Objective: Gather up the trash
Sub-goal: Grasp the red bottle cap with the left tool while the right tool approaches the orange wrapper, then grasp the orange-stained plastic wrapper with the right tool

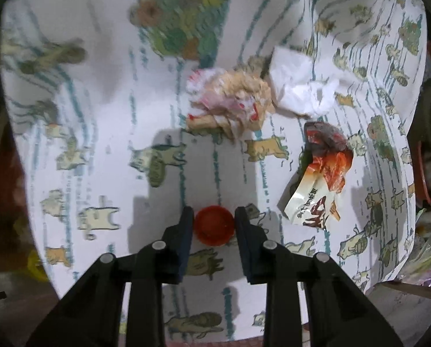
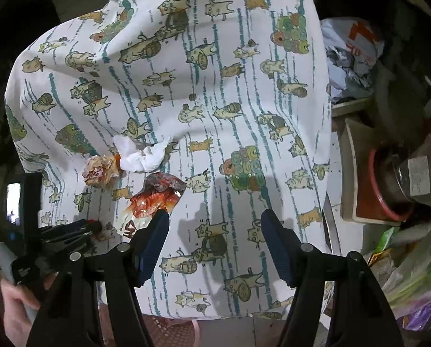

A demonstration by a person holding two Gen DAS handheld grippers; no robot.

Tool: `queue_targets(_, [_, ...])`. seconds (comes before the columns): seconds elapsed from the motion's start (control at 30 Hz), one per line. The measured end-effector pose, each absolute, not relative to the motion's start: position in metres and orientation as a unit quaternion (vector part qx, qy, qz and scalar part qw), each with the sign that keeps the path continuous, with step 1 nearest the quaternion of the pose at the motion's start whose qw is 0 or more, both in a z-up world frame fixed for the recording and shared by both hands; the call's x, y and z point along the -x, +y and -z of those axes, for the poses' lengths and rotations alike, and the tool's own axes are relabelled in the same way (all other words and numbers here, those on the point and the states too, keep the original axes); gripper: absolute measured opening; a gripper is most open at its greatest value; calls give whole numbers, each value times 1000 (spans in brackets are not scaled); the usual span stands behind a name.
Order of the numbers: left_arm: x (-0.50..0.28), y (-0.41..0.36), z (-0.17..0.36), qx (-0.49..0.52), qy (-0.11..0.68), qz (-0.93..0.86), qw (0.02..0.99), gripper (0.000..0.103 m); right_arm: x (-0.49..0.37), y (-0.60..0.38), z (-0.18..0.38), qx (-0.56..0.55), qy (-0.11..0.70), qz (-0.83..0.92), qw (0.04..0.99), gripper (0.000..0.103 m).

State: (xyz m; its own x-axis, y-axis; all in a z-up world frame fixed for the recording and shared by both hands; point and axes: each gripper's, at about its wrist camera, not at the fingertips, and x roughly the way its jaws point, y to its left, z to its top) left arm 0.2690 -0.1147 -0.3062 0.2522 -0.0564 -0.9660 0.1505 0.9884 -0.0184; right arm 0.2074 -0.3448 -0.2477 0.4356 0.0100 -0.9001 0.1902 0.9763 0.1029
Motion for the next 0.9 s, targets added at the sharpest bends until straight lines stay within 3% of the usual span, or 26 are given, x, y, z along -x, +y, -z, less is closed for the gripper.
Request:
queue_targets(0.3, [-249,-75,248,-16,561,66,825,27,-235,-300,264,-114,561,9,820,71])
queue_targets(0.5, [-247,-45,247,16,573,50,818,27,-256,-276,289,-76,580,59,809,72])
queue_targets(0.83, [-231,-20,246,20,575,37,817,27,-280,-285,332,-115,616,79,775,72])
queue_targets(0.9, [-229,-19,247,18,574,37,817,27,-280,-285,342,-127,624,70,768,76])
